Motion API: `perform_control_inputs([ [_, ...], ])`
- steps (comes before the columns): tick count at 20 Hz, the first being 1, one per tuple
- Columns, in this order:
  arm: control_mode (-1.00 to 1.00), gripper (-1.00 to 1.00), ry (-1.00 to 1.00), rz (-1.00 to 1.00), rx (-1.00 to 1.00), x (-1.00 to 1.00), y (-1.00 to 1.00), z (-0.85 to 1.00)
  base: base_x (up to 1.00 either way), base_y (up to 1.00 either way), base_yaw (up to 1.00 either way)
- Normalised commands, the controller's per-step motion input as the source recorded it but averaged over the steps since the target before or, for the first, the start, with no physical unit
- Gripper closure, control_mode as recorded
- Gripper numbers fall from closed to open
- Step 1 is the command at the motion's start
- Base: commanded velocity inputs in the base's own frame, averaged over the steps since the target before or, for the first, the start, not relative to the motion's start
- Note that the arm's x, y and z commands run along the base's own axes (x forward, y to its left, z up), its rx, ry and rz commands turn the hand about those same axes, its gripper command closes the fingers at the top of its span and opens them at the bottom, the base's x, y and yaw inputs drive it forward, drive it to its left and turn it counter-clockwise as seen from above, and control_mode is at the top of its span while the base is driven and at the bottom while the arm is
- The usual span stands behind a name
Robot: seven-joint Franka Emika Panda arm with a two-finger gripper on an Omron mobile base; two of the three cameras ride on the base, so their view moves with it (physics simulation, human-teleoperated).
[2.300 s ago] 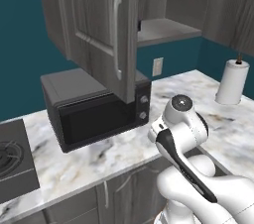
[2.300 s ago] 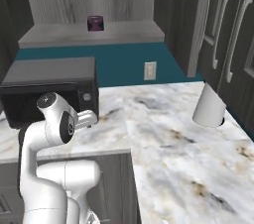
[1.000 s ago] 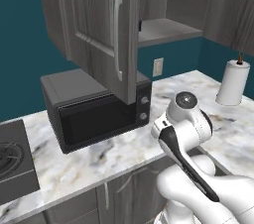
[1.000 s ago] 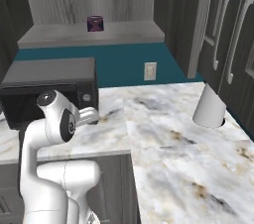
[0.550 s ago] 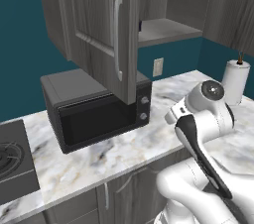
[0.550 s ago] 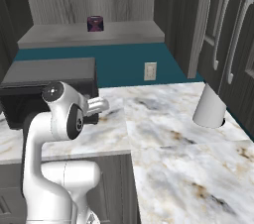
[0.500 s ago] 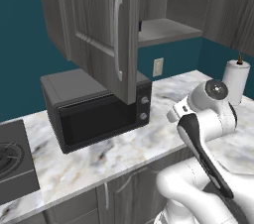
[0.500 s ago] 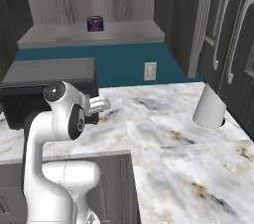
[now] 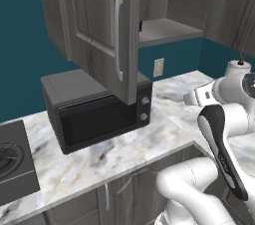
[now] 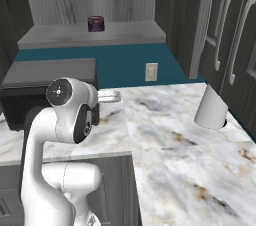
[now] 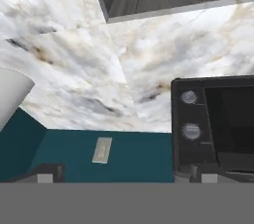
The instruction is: Pick the avocado and bread from the counter and place them on the plate. Then pick the jam from the cabinet and place it next to the plate. Lastly close the cabinet door.
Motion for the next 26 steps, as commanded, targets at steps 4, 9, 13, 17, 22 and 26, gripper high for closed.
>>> perform_control_inputs([
  [4,-1.0,-1.0,-0.1,-0.16,0.1,-0.24,0.0,0.53,0.0,0.0,0.0],
  [9,-1.0,-1.0,-0.05,-0.14,0.12,-0.37,0.0,0.5,0.0,0.0,0.0],
  [13,-1.0,-1.0,-0.06,-0.03,0.27,-0.53,-0.21,0.64,0.0,0.0,0.0],
  [17,-1.0,-1.0,-0.12,-0.01,0.19,-0.51,-0.19,0.41,0.0,0.0,0.0],
  [22,-1.0,-1.0,-0.21,-0.07,0.01,-0.51,0.0,0.09,0.0,0.0,0.0],
  [26,-1.0,-1.0,-0.18,-0.04,0.18,-0.63,-0.1,0.24,0.0,0.0,0.0],
])
